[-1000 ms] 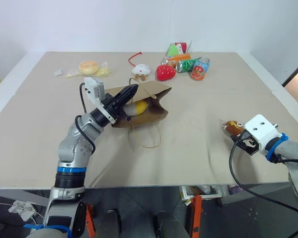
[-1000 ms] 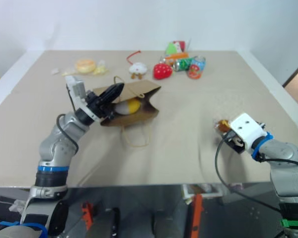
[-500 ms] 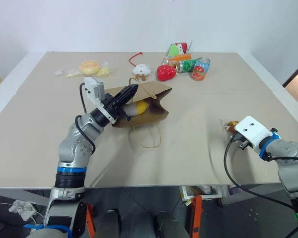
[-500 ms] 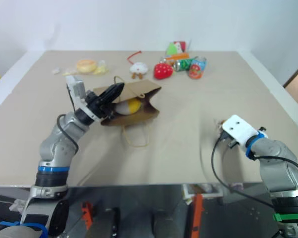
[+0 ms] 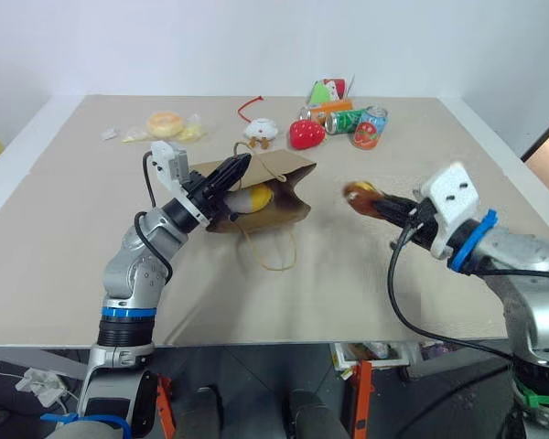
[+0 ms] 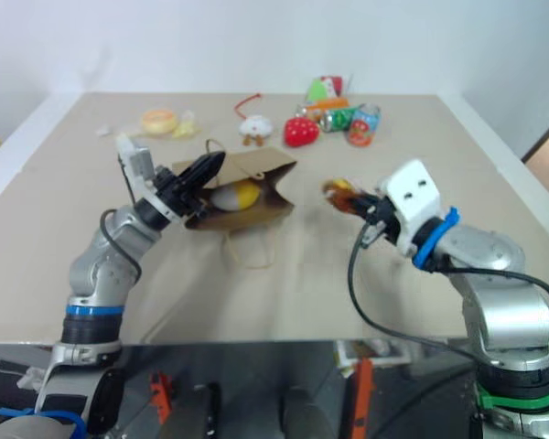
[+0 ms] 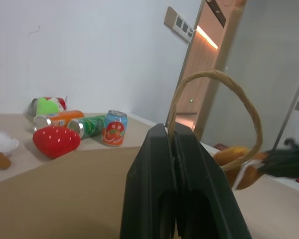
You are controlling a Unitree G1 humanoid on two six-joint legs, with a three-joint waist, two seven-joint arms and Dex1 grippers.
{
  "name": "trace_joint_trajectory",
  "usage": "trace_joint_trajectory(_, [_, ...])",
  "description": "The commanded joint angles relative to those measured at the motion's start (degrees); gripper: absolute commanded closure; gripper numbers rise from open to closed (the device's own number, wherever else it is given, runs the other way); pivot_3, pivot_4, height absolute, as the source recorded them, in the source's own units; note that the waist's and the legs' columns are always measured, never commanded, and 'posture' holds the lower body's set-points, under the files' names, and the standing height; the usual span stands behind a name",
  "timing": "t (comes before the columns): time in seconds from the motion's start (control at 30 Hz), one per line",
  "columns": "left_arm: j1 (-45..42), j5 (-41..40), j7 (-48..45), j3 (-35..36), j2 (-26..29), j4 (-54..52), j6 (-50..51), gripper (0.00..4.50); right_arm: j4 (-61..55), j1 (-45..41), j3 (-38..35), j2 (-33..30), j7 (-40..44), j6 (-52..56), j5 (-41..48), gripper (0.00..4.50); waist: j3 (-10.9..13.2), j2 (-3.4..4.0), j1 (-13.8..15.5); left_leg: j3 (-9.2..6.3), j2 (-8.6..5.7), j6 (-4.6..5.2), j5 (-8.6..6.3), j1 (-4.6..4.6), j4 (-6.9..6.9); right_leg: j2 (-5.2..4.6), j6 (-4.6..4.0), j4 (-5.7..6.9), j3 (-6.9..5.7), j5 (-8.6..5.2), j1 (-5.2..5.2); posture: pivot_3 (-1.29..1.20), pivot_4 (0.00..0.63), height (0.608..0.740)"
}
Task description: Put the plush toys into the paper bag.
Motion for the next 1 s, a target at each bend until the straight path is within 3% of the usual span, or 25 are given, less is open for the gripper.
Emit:
trace_joint_trajectory(0.03, [-1.67,-1.72,-0.24,0.91,0.60,-2.00,1.13,4.50,-5.90,-3.08,-1.63,-2.48,3.89,3.53,9.48,4.46,0.00,0.00,0.11,0.00,0.00,0.00,0.00,-0.01,0.01,-0.01,0.00,-0.01,-0.01,0.00,0.01,0.00,0.150,0.740])
trace_joint_trajectory(0.13, [-1.81,-2.25,-0.51,0.78,0.67,-2.12,1.92,4.50,-5.76,-6.10,3.60,-4.60,4.41,2.15,8.67,4.46,0.00,0.00,0.02,0.02,-0.01,0.00,0.00,-0.01,0.01,-0.03,0.00,-0.02,0.01,0.00,-0.01,0.00,0.150,0.740])
trace_joint_trajectory(0.3, [-2.20,-2.50,-0.53,0.63,0.56,-2.14,2.53,4.50,4.03,-13.64,20.18,-6.40,2.88,-10.22,-7.37,4.46,0.00,0.00,-0.31,0.05,0.06,0.02,0.02,0.06,0.00,0.06,-0.10,-0.01,0.02,0.06,-0.06,0.00,0.150,0.740])
trace_joint_trajectory(0.53, [-2.28,-2.90,-0.29,0.81,0.46,-2.35,2.95,4.50,15.39,-20.70,30.32,-0.40,4.68,-19.03,-15.88,4.46,0.00,0.00,-0.25,0.07,0.05,0.04,0.04,0.01,-0.06,0.05,-0.07,-0.01,0.04,0.04,-0.12,0.00,0.150,0.740])
trace_joint_trajectory(0.63, [-2.15,-2.98,0.07,0.86,0.42,-2.71,3.00,4.50,13.96,-20.43,30.45,0.90,7.11,-18.64,-14.49,4.46,0.00,0.00,-0.16,0.02,0.05,0.03,0.04,-0.02,-0.11,0.05,-0.05,-0.01,0.00,0.01,-0.13,0.00,0.150,0.740])
trace_joint_trajectory(0.83, [-1.76,-3.01,0.89,1.15,0.42,-3.42,2.96,4.50,6.00,-20.89,19.99,1.76,10.20,-9.43,-0.34,4.46,0.00,0.00,-0.06,-0.01,0.03,0.03,0.04,-0.07,-0.07,0.00,-0.05,-0.01,-0.03,0.01,-0.10,0.00,0.150,0.740])
trace_joint_trajectory(1.0, [-1.78,-3.19,1.22,1.18,0.56,-3.43,2.91,4.50,4.48,-21.49,17.63,0.81,9.96,-7.28,2.53,4.46,0.00,0.00,-0.08,-0.04,0.05,0.04,0.05,-0.05,-0.04,0.02,-0.11,-0.01,-0.06,0.07,-0.10,0.00,0.150,0.740])
